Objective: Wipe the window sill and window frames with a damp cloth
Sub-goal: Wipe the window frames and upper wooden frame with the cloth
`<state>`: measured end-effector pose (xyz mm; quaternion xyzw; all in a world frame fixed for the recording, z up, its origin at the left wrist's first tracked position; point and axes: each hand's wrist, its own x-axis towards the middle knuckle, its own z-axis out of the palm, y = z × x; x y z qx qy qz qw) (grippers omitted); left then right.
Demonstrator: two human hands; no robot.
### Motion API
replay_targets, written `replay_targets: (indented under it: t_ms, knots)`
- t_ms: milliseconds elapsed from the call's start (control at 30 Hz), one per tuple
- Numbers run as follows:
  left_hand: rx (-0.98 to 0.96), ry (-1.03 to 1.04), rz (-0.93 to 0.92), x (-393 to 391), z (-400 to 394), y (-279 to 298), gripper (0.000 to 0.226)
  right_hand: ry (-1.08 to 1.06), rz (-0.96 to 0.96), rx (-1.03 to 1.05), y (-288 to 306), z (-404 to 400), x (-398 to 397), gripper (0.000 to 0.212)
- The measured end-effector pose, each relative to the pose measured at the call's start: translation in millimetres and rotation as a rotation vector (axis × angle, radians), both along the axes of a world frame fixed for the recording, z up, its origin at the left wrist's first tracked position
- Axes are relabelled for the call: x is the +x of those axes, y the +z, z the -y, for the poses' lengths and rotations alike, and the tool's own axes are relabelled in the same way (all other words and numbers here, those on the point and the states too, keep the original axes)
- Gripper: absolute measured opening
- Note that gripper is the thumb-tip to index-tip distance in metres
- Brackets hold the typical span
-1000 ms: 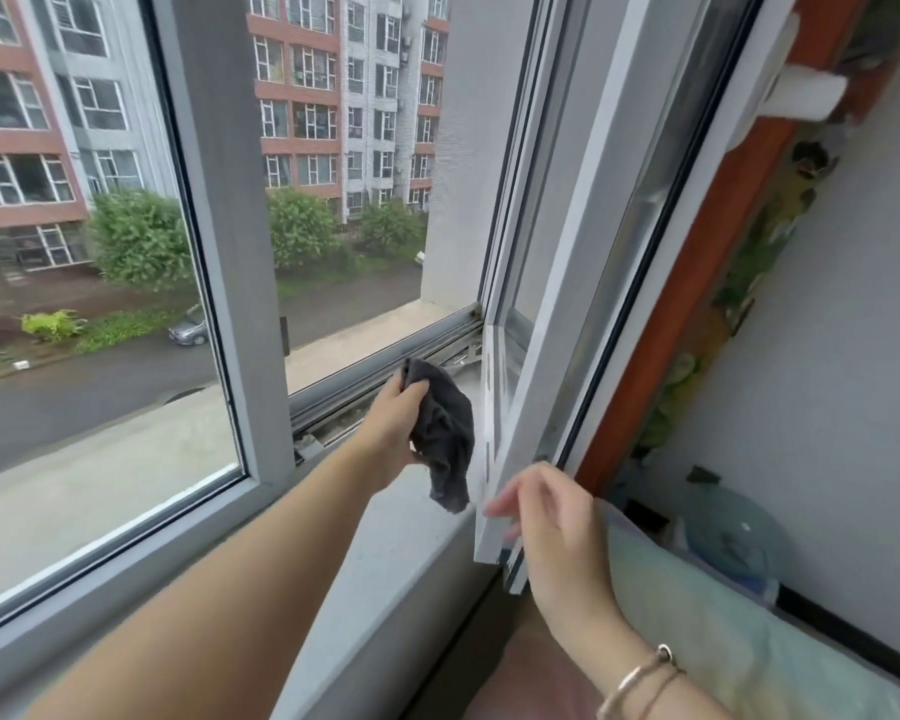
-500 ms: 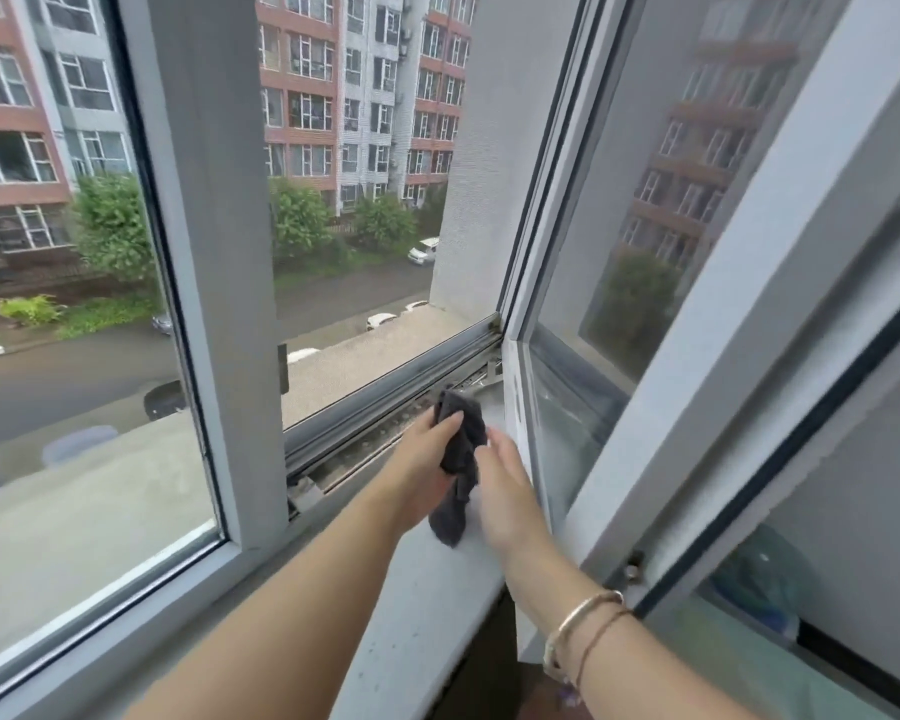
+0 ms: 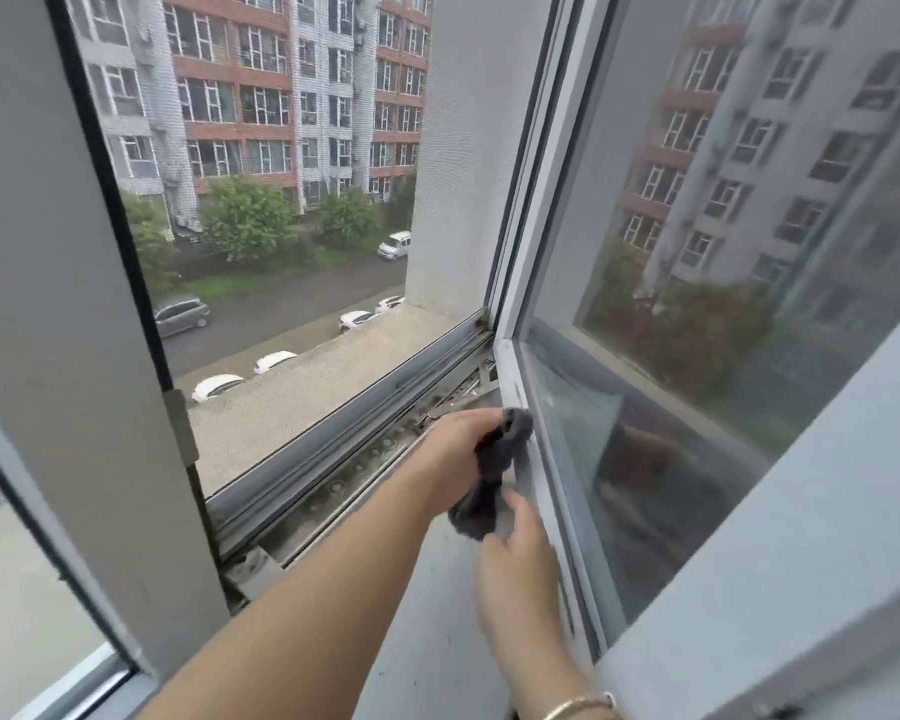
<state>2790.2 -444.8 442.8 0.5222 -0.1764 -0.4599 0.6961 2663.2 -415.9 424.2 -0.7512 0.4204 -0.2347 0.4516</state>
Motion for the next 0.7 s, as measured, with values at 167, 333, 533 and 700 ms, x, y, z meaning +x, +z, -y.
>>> replay_targets:
  t_ms: [167,333,533,700]
  knots:
    - [0.194,-0.118,0.480,5.0,26.4,3.1,0.041,0.165,-0.393,-0.300,-51.7,3.4,-5.0,0.054]
    - [0.214,-0.085,0.604,10.9,35.3,-5.5,0.062,0.170,-0.481,-0.581,-87.3,13.2,14.5,0.042]
    - [0.199,-0.062,0.651,25.5,53.6,-21.1,0.038,0.125,-0.541,-0.627,-87.6,16.6,26.5,0.055]
    - [0.243,0.016,0.690,39.0,74.9,-27.7,0.031,0.064,-0.511,-0.616,-89.2,21.1,33.9,0.052]
